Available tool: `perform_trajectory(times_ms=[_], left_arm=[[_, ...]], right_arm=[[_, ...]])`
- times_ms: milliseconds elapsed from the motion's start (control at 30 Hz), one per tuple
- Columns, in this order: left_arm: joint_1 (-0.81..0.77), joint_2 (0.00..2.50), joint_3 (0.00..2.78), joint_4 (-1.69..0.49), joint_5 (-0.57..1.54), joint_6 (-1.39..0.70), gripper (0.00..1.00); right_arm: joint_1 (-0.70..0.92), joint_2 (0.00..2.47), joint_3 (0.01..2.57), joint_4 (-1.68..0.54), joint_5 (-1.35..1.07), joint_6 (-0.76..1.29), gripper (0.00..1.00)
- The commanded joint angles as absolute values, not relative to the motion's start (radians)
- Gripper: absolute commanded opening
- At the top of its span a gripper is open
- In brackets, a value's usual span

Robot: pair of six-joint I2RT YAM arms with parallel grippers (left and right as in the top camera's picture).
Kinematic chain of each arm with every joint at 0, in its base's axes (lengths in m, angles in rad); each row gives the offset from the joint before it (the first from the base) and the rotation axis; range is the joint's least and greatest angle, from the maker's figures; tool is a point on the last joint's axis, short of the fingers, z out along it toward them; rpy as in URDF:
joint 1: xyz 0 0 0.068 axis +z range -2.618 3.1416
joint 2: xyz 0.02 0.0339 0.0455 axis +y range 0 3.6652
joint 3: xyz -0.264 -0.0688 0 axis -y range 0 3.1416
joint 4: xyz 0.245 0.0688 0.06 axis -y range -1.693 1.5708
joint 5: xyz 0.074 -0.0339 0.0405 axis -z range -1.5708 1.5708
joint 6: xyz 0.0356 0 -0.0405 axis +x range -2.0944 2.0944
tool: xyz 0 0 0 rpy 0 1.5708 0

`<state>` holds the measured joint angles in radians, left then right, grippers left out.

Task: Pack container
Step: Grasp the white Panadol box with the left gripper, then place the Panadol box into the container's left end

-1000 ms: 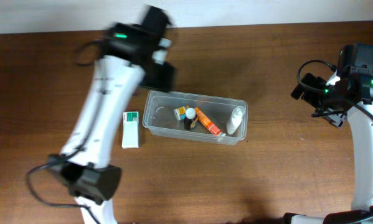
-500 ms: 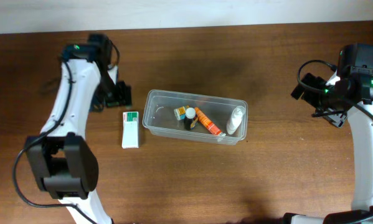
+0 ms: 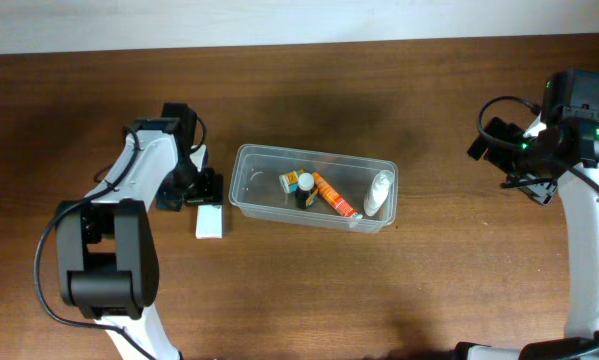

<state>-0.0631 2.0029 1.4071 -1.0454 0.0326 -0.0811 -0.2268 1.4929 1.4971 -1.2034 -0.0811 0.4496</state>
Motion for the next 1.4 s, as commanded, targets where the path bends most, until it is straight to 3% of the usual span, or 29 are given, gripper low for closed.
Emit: perform_trajectory(times_ms=[0, 300, 533, 700, 1100, 1367], left_arm=[[-0.062, 2.008, 1.364, -1.007, 0.038, -0.062, 0.83], [-0.062, 2.014, 1.357, -0.979, 0.038, -0.062, 0.77], [-0.062, 2.014, 1.358, -0.976, 0.038, -0.063, 0.54], [-0.060, 1.996, 1.456, -1.086, 0.038, -0.063, 0.47], [-0.121, 1.849, 1.909, -1.364, 0.038, -0.062, 0.46], [-0.356, 1.779, 1.929, -1.312, 0.038, 0.003, 0.45]], right_arm=[[-0.231, 1.472, 1.510, -1.205, -0.086, 0.458, 0.99], [-0.231, 1.472, 1.510, -1.205, -0.086, 0.458, 0.99], [-0.231, 1.472, 1.510, -1.205, -0.086, 0.458, 0.98], [-0.231, 1.472, 1.510, -1.205, -0.086, 0.458, 0.98], [-0.231, 1.472, 1.510, -1.205, -0.086, 0.458, 0.99], [-0.231, 1.472, 1.510, -1.205, -0.086, 0.458, 0.99]])
